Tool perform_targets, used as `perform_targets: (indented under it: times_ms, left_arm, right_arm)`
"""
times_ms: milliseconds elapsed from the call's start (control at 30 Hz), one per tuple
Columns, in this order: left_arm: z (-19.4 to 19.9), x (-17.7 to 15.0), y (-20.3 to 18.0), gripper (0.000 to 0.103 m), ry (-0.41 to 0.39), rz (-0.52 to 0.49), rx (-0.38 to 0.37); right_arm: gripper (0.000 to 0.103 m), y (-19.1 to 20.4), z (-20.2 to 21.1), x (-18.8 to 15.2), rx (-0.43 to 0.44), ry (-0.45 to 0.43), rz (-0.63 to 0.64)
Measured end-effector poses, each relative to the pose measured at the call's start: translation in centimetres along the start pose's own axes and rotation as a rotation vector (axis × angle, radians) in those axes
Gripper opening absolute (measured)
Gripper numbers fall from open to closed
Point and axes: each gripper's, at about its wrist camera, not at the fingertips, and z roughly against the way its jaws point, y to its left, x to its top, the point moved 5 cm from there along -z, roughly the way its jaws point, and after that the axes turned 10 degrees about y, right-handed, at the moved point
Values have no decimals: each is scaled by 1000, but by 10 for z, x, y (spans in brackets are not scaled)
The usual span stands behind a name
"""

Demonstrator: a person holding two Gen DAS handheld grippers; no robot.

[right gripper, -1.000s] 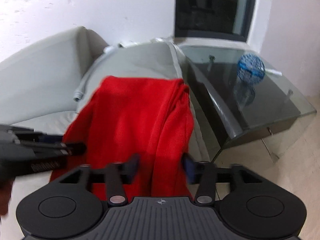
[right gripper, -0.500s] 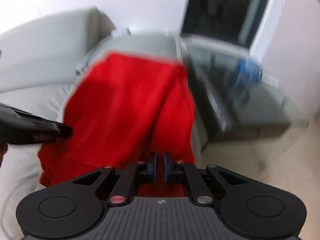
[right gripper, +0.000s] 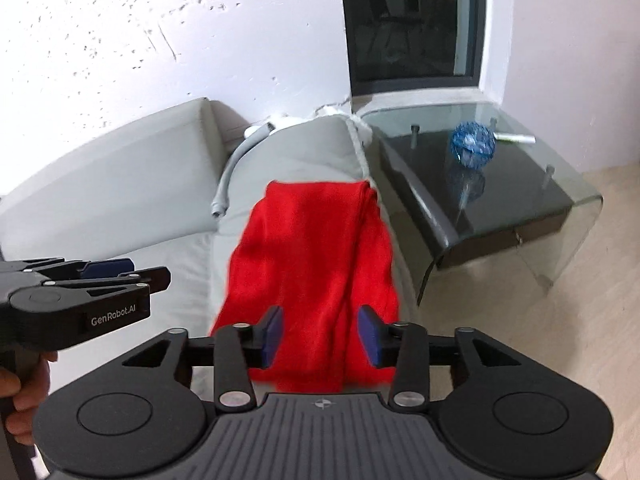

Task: Fold clothes
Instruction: 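Lower the folded red shirt onto the sofa arm and open both tools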

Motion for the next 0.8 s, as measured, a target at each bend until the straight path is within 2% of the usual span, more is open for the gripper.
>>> perform_targets:
  times_ms: [133, 200, 467, 800]
  left_arm:
    - [37, -21, 2, 45, 8, 21, -23]
    - [48, -28, 4, 45, 8, 25, -26]
    - [88, -49, 10, 46, 6, 60, -58]
    - [89, -70, 5, 46, 57, 51, -66]
  right_arm:
    - [53, 18, 36, -24, -12, 5, 24]
    - [61, 27, 51, -36, -24, 5, 47]
    - [64, 53, 97, -64, -55, -12, 122]
    - [66, 56, 96, -76, -90, 19, 137]
